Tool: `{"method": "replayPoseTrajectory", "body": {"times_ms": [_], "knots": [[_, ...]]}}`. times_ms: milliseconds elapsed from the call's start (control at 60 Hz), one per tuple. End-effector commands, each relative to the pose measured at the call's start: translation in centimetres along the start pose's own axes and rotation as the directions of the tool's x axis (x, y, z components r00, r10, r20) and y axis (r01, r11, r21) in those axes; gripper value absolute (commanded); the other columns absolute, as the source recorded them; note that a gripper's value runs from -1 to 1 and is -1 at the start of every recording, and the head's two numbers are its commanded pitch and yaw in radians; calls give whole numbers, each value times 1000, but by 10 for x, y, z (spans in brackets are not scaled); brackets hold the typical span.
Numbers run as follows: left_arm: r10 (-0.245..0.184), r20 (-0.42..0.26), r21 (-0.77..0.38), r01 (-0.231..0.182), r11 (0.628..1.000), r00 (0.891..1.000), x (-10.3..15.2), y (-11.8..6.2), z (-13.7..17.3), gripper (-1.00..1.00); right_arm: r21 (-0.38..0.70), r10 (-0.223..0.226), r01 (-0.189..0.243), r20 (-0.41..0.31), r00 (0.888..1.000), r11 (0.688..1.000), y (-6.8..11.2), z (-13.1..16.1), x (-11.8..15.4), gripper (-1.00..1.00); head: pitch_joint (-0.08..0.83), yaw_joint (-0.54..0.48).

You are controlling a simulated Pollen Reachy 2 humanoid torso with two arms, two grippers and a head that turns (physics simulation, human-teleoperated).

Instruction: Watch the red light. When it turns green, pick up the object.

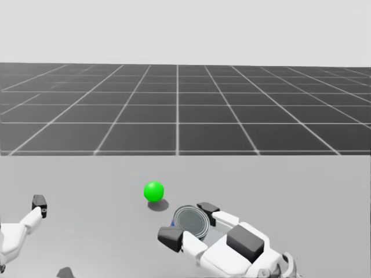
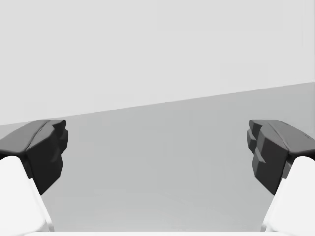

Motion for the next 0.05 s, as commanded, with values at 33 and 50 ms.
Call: {"method": "replayPoseTrajectory", "body": {"times_ms": [33, 50], "knots": [[-1, -2, -3, 1, 1000, 1000, 0, -1, 0, -1000, -143, 136, -93, 333, 933, 985, -10, 18, 96, 1000, 227, -34], [-1, -2, -3, 1, 1000, 1000, 0, -1, 0, -1000, -153, 143, -94, 352, 925, 984, -10, 20, 102, 1000, 226, -35]]}}
